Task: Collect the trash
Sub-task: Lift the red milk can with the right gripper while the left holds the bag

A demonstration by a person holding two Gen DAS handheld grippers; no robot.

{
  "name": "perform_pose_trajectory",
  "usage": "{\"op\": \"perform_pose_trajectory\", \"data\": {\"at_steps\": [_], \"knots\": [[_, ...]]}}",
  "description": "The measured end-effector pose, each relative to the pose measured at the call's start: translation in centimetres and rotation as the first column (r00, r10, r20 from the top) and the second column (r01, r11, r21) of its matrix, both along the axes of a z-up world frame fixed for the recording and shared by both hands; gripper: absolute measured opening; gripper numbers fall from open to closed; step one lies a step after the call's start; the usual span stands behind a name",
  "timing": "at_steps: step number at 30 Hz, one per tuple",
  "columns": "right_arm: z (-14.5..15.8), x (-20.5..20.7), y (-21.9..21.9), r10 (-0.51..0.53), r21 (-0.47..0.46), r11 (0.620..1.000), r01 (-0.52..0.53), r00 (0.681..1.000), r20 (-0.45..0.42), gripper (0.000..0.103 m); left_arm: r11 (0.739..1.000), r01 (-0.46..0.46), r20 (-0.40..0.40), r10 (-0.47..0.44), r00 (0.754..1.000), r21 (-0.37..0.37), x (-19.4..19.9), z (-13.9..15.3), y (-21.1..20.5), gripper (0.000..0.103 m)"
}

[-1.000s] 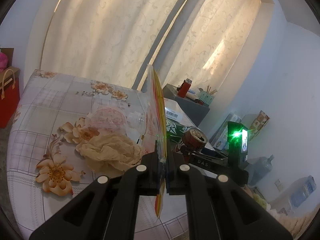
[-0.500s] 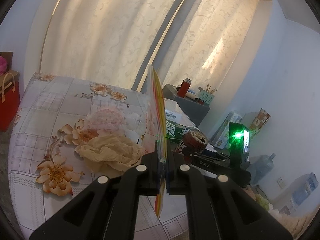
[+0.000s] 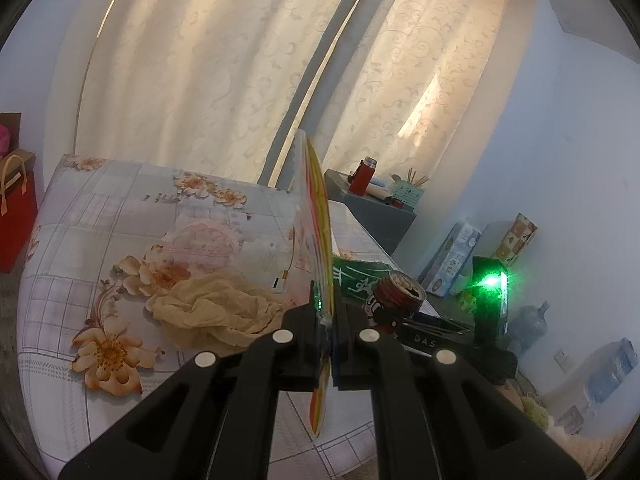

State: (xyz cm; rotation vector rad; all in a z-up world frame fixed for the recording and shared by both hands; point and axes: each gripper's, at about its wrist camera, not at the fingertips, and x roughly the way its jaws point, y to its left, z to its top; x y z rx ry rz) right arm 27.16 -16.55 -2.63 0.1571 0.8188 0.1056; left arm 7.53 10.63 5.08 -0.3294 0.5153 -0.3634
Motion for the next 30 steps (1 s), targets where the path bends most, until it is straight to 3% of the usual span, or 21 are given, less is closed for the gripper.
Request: {"op": "perform_pose_trajectory", "data": {"at_steps": [30], "knots": [[1.5, -4.6, -2.9, -0.045, 0.091, 0.995, 0.043, 0.999, 0.020, 0.060, 0.999, 0.038, 0.083, -0.040, 0.996, 0.028, -1.4, 2.2, -1.5, 0.004]]}}
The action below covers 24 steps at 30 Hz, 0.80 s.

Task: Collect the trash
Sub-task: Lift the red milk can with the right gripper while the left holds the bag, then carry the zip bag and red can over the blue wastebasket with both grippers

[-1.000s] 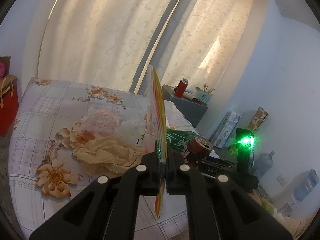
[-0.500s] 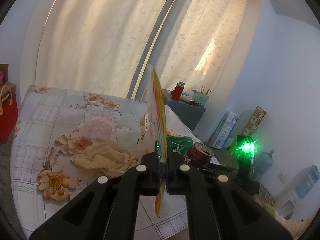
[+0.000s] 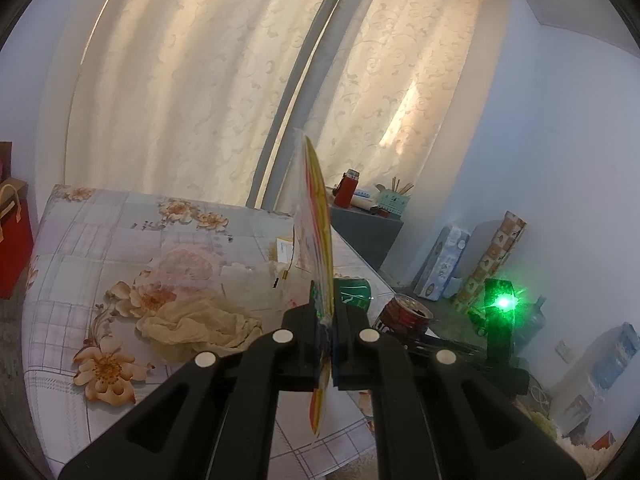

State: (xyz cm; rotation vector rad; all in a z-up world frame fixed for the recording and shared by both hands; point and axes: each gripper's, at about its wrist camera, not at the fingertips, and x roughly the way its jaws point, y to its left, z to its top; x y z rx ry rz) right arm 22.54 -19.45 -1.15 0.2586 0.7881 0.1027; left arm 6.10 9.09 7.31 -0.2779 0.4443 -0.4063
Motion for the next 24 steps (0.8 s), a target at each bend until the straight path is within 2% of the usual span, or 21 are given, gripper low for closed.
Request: {"op": "perform_pose_trajectory", "data": {"at_steps": [6, 14, 21, 24], "knots": [[0.8, -1.6, -1.6, -0.029, 0.041, 0.999, 0.028, 0.999, 0.018, 0.060, 0.999, 0.033, 0.018, -0.033, 0.999, 0.007, -0.4, 0.9, -1.3, 0.004], [2.5, -5.1, -5.8, -0.125, 0.104, 0.988, 0.117, 0.990, 0.065, 0.060, 0.990, 0.131, 0.051, -0.134, 0.990, 0.044, -0.4, 2.7, -5.4, 0.004], [3.0, -9.5, -12.2, -0.270, 0.146, 0.956, 0.255, 0.959, 0.089, 0.060, 0.960, 0.266, 0.070, -0.272, 0.960, 0.086, 0.1, 4.3, -11.8, 0.004], [2.6, -11.7, -15.7, -0.356, 0.158, 0.927, 0.340, 0.931, 0.083, 0.060, 0.931, 0.348, 0.061, -0.356, 0.932, 0.107, 0.7, 4.7, -16.0, 0.004]]}}
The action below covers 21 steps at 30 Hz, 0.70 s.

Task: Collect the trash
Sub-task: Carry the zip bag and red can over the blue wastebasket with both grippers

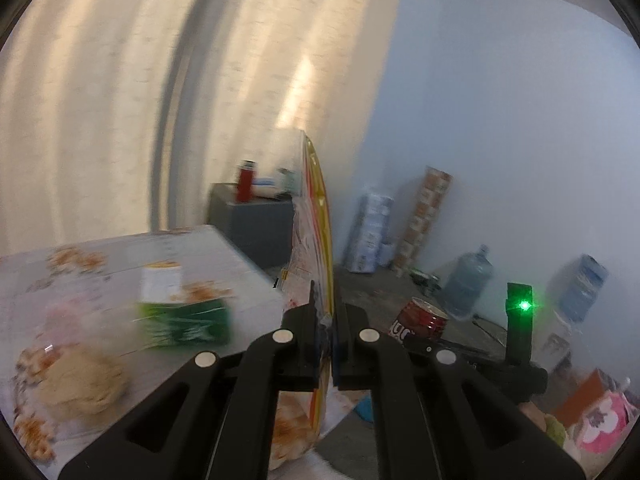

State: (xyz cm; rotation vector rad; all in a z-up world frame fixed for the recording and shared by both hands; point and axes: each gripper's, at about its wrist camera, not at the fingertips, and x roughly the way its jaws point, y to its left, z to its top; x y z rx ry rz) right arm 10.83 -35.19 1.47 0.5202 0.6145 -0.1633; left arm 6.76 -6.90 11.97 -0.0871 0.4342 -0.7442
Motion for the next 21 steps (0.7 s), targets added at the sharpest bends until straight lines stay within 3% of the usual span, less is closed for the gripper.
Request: {"op": "perform_pose_trajectory", "data": {"at_steps": [5, 10, 16, 21], "knots": [[-1.8, -3.9, -5.8, -0.158, 0.030, 0.987, 0.159, 0.987, -0.029, 0.060, 0.990, 0.131, -0.017, -0.131, 0.991, 0.050, 0.7, -0.2, -7.2, 0.004], [-4.7, -7.3, -10.8, -0.309, 0.041, 0.949, 0.313, 0.947, -0.091, 0.060, 0.959, 0.267, -0.097, -0.258, 0.961, 0.095, 1.9, -2.1, -15.3, 0.003], [-8.7, -8.8, -14.9, -0.392, 0.066, 0.911, 0.408, 0.903, -0.177, 0.060, 0.908, 0.389, -0.234, -0.349, 0.908, 0.157, 3.4, -6.2, -25.7, 0.004], [-12.3, -8.3, -18.0, -0.399, 0.118, 0.893, 0.434, 0.886, -0.237, 0.060, 0.863, 0.457, -0.407, -0.346, 0.845, 0.214, 5.2, -12.7, -35.0, 0.003]]}}
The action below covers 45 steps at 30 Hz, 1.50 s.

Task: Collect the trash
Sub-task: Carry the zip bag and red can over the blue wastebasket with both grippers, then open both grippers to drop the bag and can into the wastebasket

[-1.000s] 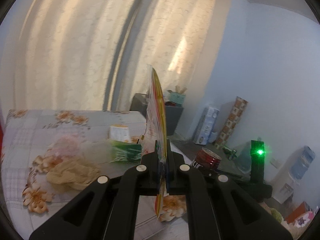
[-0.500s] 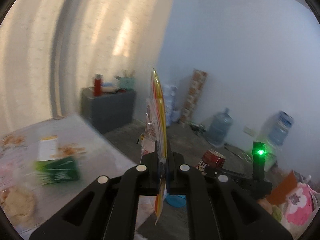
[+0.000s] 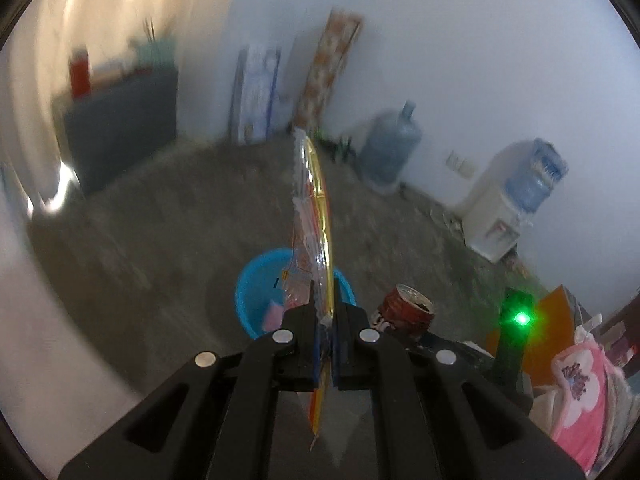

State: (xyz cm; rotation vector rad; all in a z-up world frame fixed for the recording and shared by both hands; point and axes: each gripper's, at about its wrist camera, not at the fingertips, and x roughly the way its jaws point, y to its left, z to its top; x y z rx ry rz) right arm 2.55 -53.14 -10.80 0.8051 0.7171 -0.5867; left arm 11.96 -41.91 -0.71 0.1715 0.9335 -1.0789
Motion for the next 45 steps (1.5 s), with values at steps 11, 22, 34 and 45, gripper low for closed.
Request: {"op": "perform_pose_trajectory", "data": {"at_steps": [11, 22, 34, 45], "knots": [[-7.1, 3.1, -5.1, 0.016, 0.150, 0.989, -0.003, 0.997, -0.082, 0.060, 0.973, 0.019, -0.167, 0.020, 0.986, 0.230, 5.0, -13.4, -10.6, 0.004], [-12.8, 5.5, -7.9, 0.027, 0.219, 0.976, 0.021, 0.976, -0.215, 0.063, 0.946, -0.042, -0.124, 0.086, 0.989, 0.321, 9.0, -18.4, -13.9, 0.051], [-10.7, 3.0, -6.4, -0.006, 0.141, 0.989, 0.039, 0.973, -0.233, 0.063, 0.966, -0.070, -0.085, 0.094, 0.992, 0.248, 8.0, -14.7, -11.1, 0.055], [-5.1, -1.7, -3.1, -0.064, 0.104, 0.991, 0.081, 0.985, -0.162, 0.069, 0.991, -0.043, -0.033, 0.048, 0.998, 0.126, 4.3, -6.7, -6.0, 0.058]]}}
